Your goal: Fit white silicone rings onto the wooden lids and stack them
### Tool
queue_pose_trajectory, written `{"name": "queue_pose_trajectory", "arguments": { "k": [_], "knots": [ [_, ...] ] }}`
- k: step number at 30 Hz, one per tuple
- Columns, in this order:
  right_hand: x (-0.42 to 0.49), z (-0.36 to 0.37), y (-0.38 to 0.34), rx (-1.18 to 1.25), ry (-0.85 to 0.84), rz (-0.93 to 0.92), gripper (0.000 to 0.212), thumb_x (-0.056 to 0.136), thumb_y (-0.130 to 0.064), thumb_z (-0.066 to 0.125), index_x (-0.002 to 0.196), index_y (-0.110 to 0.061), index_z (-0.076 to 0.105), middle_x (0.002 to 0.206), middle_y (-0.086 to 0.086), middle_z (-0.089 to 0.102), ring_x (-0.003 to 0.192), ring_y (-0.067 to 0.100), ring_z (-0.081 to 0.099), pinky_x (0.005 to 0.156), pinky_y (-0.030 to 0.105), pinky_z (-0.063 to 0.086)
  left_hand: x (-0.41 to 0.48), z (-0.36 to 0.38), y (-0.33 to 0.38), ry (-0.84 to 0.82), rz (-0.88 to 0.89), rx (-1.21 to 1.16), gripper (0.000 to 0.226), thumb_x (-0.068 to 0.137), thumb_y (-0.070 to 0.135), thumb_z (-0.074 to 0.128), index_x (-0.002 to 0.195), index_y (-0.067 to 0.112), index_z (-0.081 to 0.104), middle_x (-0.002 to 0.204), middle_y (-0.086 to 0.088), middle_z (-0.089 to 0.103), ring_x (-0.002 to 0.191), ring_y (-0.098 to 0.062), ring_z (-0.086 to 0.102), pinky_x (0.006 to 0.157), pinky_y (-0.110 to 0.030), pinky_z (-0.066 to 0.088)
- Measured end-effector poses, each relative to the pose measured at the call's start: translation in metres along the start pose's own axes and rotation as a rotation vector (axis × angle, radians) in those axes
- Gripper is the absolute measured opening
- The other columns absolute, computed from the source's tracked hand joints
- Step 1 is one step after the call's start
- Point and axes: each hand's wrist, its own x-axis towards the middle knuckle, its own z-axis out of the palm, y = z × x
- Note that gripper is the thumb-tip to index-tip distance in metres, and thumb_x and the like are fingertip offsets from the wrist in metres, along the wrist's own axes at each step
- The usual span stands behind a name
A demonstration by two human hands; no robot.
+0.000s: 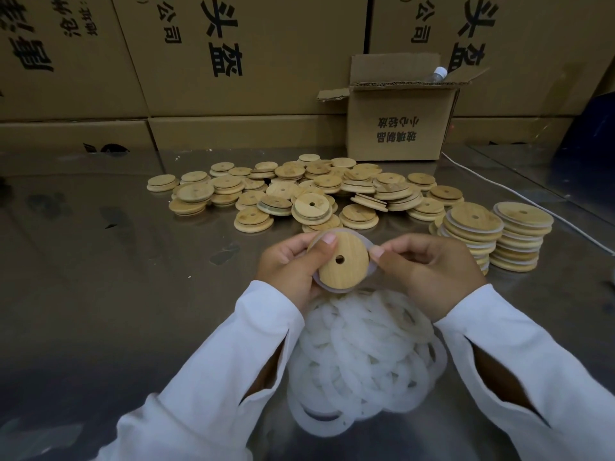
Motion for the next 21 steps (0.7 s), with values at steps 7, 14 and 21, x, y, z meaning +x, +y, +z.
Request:
{"name": "queue_pose_trajectory", "arguments": {
  "k": [7,14,21],
  "knots": [
    [-0.0049,0.0044,-0.0024,0.021,-0.052,-0.033,0.011,0.08,-0.015,0.066,0.069,-0.016,0.067,0.065,-0.004,0.064,0.06,0.006,0.058,0.057,0.006,0.045,0.0,-0.0001,0.0003,0.035,-0.006,-0.054,0.011,0.082,0.01,0.057,0.086,0.007,0.067,0.071,-0.005,0.072,0.065,-0.014,0.069,0.053,-0.025,0.055],
    [-0.0038,0.0021,-0.0036,0.219,-0.102,0.113,0.018,0.078,-0.006,0.067,0.068,-0.021,0.067,0.058,-0.003,0.068,0.056,0.006,0.063,0.061,0.015,0.052,-0.0015,0.0012,0.0,0.063,0.043,-0.049,0.018,0.075,0.018,0.061,0.089,0.008,0.067,0.073,-0.004,0.072,0.067,-0.013,0.069,0.054,-0.024,0.055],
    [-0.0029,0.003,0.0,0.173,-0.093,0.125,0.021,0.078,-0.005,0.066,0.066,-0.022,0.067,0.052,-0.005,0.066,0.049,0.0,0.059,0.056,0.01,0.05,-0.002,0.0003,0.0003,0.051,0.044,-0.002,0.025,0.074,0.019,0.061,0.094,0.005,0.066,0.08,-0.008,0.07,0.071,-0.014,0.068,0.06,-0.028,0.057]
  ]
}}
